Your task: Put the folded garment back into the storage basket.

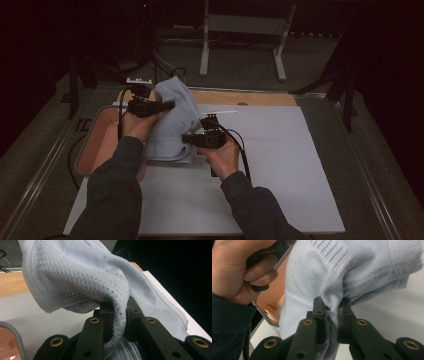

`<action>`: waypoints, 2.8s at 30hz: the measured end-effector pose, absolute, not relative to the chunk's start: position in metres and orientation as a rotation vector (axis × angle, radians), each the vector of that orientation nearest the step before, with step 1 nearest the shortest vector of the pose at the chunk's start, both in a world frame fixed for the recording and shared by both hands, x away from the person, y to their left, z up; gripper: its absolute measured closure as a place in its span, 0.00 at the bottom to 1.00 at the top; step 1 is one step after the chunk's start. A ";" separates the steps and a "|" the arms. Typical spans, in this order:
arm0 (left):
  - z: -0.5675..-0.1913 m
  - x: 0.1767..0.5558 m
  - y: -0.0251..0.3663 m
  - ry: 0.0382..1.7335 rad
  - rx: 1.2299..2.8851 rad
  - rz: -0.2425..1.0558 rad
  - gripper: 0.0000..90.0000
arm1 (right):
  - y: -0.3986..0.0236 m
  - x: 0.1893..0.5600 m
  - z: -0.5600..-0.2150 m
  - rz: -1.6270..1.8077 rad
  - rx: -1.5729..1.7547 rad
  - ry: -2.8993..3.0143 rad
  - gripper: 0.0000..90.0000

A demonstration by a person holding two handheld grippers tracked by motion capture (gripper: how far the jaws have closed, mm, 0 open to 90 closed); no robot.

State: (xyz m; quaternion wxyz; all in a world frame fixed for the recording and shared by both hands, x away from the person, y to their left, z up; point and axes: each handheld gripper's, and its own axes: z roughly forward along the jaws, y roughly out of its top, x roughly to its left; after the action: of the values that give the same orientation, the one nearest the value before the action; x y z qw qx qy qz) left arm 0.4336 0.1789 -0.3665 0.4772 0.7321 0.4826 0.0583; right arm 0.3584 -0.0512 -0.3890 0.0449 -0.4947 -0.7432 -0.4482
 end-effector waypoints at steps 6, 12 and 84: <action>-0.359 0.434 0.186 1.181 1.780 0.162 0.90 | -0.044 0.360 -0.383 -1.388 -1.502 -2.262 0.90; -0.354 0.433 0.198 1.198 1.766 0.190 0.90 | -0.033 0.364 -0.383 -1.392 -1.497 -2.245 0.90; -0.351 0.410 0.287 1.328 1.697 0.297 0.90 | 0.069 0.363 -0.401 -1.395 -1.377 -2.254 0.90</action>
State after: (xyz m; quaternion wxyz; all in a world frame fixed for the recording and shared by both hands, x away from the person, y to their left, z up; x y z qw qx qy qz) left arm 0.4098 0.2874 -0.3508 0.4645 0.6908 0.5408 0.1209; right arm 0.3628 0.0695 -0.4013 0.0771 -0.4595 -0.7524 -0.4656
